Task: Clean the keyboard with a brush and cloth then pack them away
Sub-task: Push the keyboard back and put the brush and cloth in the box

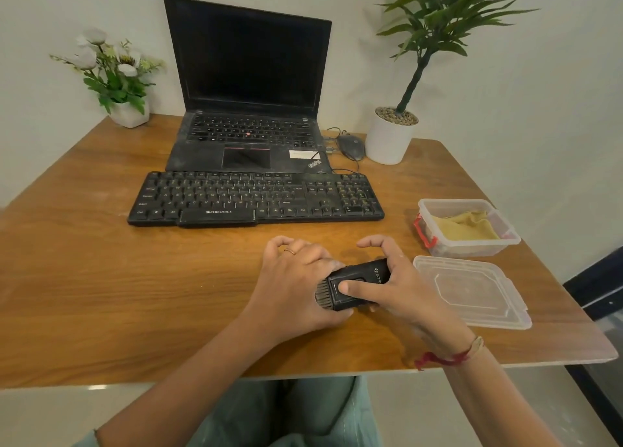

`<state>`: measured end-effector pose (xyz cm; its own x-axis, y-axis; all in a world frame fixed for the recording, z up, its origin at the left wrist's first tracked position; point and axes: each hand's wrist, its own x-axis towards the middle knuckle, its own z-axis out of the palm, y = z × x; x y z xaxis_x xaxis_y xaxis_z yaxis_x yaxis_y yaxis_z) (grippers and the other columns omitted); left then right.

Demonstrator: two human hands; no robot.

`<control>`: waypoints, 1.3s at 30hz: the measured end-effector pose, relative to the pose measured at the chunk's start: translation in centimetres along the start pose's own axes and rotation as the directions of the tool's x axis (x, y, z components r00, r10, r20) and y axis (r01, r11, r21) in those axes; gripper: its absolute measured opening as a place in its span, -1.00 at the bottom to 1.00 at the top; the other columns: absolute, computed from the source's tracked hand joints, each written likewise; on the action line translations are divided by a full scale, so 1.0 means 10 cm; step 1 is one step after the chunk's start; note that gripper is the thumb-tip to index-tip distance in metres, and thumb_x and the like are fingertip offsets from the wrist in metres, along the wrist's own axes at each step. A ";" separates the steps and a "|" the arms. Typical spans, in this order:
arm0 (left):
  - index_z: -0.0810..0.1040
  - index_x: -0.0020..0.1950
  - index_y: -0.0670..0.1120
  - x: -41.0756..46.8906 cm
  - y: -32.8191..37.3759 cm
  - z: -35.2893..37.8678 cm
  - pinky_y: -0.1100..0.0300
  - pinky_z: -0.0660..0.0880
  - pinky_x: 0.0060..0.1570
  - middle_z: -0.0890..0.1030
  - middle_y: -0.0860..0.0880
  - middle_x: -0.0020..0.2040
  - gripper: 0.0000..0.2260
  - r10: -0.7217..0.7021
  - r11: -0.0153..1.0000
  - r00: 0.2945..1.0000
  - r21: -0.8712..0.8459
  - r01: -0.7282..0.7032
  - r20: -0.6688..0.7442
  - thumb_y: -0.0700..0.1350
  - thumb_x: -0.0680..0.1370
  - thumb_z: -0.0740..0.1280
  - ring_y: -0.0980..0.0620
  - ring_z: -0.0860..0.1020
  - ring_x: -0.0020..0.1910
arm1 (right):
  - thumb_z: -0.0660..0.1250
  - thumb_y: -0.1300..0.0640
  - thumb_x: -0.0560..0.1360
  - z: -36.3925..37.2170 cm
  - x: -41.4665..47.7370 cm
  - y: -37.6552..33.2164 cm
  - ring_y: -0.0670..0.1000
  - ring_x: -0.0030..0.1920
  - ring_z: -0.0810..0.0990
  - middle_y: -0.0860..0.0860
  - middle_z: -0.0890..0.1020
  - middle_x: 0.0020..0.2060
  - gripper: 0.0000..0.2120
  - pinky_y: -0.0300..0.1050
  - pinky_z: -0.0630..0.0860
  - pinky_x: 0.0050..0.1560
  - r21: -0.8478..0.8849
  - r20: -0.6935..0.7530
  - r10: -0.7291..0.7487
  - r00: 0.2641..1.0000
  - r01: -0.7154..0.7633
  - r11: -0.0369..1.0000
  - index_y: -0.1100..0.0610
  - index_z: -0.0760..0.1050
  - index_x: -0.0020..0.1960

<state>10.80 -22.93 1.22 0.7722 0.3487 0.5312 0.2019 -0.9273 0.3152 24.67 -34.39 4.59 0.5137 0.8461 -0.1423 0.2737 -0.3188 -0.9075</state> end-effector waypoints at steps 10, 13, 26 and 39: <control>0.53 0.15 0.12 0.20 -0.14 -0.21 0.27 0.37 0.14 0.53 0.23 0.05 -0.57 0.095 0.914 0.881 -0.392 0.107 0.463 0.14 0.32 0.51 0.26 0.45 0.07 | 0.48 -0.26 0.15 -0.03 -0.03 -0.03 -0.05 -0.22 0.63 -0.02 0.66 -0.27 -0.55 -0.20 0.53 -0.22 -0.061 0.200 0.095 0.975 -0.084 0.995 0.06 0.60 -0.16; 0.53 0.17 0.10 0.37 -0.17 -0.34 0.37 0.37 0.06 0.54 0.20 0.05 -0.55 0.143 0.918 0.842 -0.387 0.083 0.520 0.02 0.32 0.56 0.26 0.46 0.06 | 0.49 -0.31 0.10 0.06 -0.03 -0.03 0.01 -0.26 0.64 0.05 0.68 -0.27 -0.46 -0.17 0.54 -0.24 0.056 0.211 0.120 0.970 -0.135 0.989 0.08 0.63 -0.14; 0.53 0.21 -0.06 0.28 -0.26 -0.20 0.16 0.51 0.11 0.64 -0.01 0.11 -0.30 0.013 0.230 0.820 -0.800 0.554 0.572 0.21 0.17 0.57 -0.02 0.59 0.15 | 0.45 -0.04 0.38 0.37 -0.10 -0.16 -0.01 -0.30 0.58 0.09 0.60 -0.26 -0.68 -0.12 0.56 -0.31 0.704 0.218 0.093 0.972 -0.222 0.674 0.15 0.64 0.03; 0.59 0.12 0.08 0.22 -0.35 -0.14 0.29 0.49 0.03 0.67 0.06 0.00 -0.49 0.065 0.191 0.768 -0.763 0.617 0.637 0.25 0.24 0.51 0.10 0.61 0.04 | 0.21 -0.03 0.37 0.43 -0.03 -0.16 0.02 -0.19 0.47 0.04 0.53 -0.18 -0.61 -0.14 0.48 -0.38 0.595 0.322 0.162 0.933 -0.332 0.732 -0.01 0.50 0.17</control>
<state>10.96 -18.73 2.41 0.9901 0.1203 -0.0724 0.0550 0.1422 0.9883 20.55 -32.33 4.34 0.2619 0.8752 -0.4067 -0.4538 -0.2602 -0.8522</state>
